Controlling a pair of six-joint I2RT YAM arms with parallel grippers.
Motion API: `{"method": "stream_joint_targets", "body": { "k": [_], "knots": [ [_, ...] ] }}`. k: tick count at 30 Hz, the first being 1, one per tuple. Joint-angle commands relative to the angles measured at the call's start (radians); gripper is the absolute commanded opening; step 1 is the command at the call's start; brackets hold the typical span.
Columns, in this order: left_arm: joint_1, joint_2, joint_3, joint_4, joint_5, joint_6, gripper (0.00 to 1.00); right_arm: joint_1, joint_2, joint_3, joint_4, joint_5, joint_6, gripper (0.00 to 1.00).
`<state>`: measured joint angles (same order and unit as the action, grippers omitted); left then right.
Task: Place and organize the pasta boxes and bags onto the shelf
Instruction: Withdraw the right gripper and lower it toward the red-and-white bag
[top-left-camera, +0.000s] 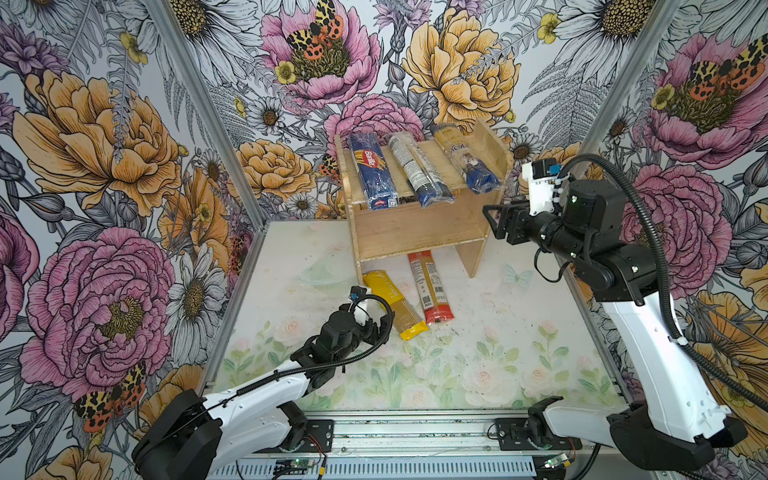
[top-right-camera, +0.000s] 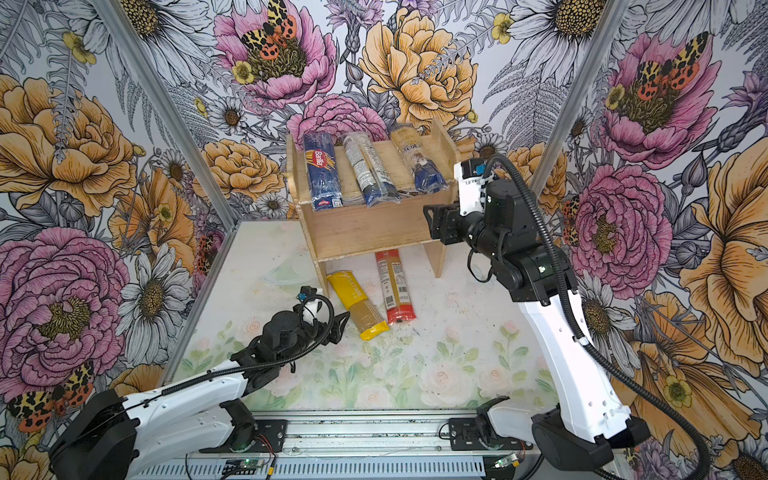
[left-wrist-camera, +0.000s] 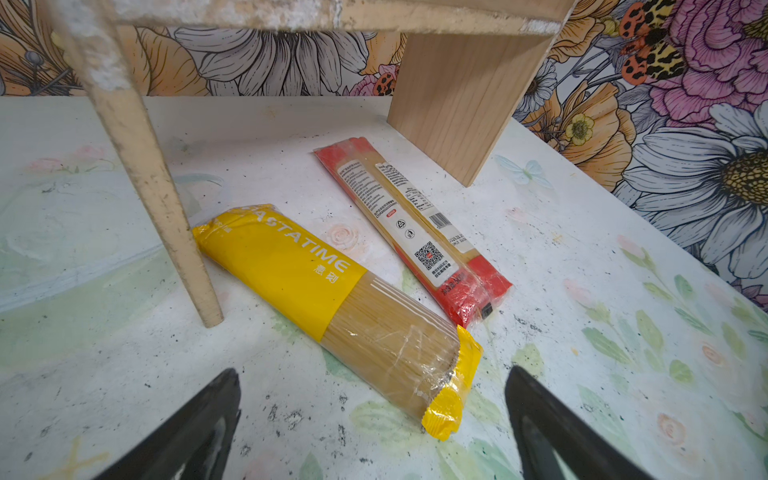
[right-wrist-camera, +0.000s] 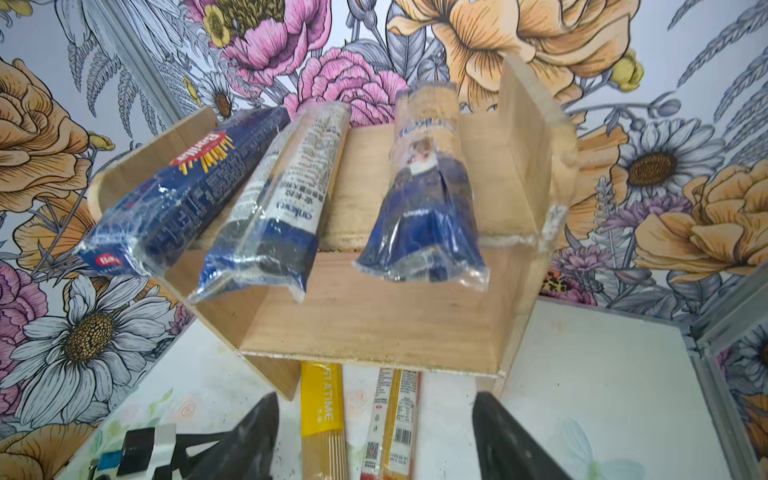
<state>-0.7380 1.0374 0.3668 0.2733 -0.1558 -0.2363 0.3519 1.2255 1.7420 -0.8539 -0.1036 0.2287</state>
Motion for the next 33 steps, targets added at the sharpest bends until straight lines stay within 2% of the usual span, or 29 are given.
{"method": "stream_joint_targets", "body": {
  "k": [1,6,12,17,28,33],
  "knots": [
    [-0.018,0.009,0.024,-0.001,-0.01,-0.023,0.99,0.002,-0.066,-0.113,0.057,-0.044,0.049,0.75],
    [-0.031,0.012,0.021,-0.001,-0.018,-0.026,0.99,0.012,-0.172,-0.324,0.082,-0.09,0.084,0.83],
    [-0.037,0.006,0.012,0.0,-0.022,-0.033,0.99,0.039,-0.278,-0.532,0.104,-0.084,0.142,0.83],
    [-0.042,0.0,0.001,0.0,-0.027,-0.044,0.99,0.084,-0.317,-0.667,0.12,-0.024,0.184,0.84],
    [-0.052,0.01,-0.005,-0.001,-0.038,-0.052,0.99,0.195,-0.227,-0.873,0.276,0.058,0.241,0.86],
    [-0.053,0.013,-0.015,-0.001,-0.046,-0.058,0.99,0.206,-0.172,-0.945,0.384,0.073,0.22,0.94]
  ]
}}
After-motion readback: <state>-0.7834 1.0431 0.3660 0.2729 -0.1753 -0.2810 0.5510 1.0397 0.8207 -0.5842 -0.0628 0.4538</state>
